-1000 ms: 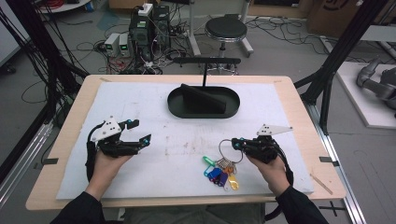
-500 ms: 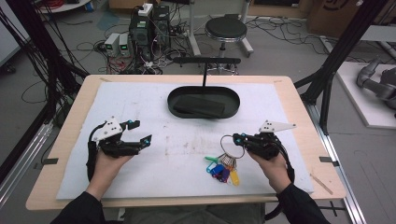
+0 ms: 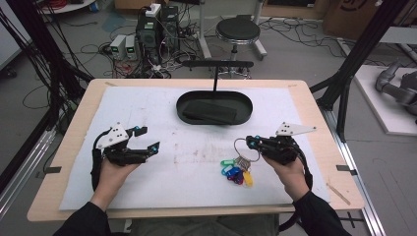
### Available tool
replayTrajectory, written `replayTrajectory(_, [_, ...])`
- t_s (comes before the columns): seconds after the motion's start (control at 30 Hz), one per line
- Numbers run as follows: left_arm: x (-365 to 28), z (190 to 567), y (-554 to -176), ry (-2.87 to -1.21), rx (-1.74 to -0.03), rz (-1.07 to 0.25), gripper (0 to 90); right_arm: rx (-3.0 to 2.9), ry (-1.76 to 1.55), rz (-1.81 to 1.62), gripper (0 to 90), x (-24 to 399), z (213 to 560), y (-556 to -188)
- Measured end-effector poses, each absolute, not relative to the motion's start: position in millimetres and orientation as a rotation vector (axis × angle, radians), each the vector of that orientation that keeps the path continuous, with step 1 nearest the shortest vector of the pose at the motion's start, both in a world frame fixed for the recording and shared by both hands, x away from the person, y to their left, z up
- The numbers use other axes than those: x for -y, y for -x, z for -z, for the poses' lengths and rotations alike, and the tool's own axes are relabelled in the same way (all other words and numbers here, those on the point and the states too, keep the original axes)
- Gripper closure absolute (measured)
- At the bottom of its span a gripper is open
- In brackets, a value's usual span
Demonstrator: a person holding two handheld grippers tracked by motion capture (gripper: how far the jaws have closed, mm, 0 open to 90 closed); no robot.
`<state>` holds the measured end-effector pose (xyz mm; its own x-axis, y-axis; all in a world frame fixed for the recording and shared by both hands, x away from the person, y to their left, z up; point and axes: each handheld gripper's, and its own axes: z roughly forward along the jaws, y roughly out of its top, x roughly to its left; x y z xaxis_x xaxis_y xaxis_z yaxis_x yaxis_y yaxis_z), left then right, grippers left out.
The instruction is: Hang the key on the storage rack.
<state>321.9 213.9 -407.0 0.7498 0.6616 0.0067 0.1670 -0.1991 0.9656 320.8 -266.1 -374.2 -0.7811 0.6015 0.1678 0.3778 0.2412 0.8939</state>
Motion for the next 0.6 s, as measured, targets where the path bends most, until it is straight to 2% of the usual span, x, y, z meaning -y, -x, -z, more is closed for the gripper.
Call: replayTrajectory(0.6, [-213.9, 407.0, -321.7, -1.745, -0.659, -0.513, 24.5, -2.226, -0.867, -1.6, 87.3, 273.2, 349.1, -324.3])
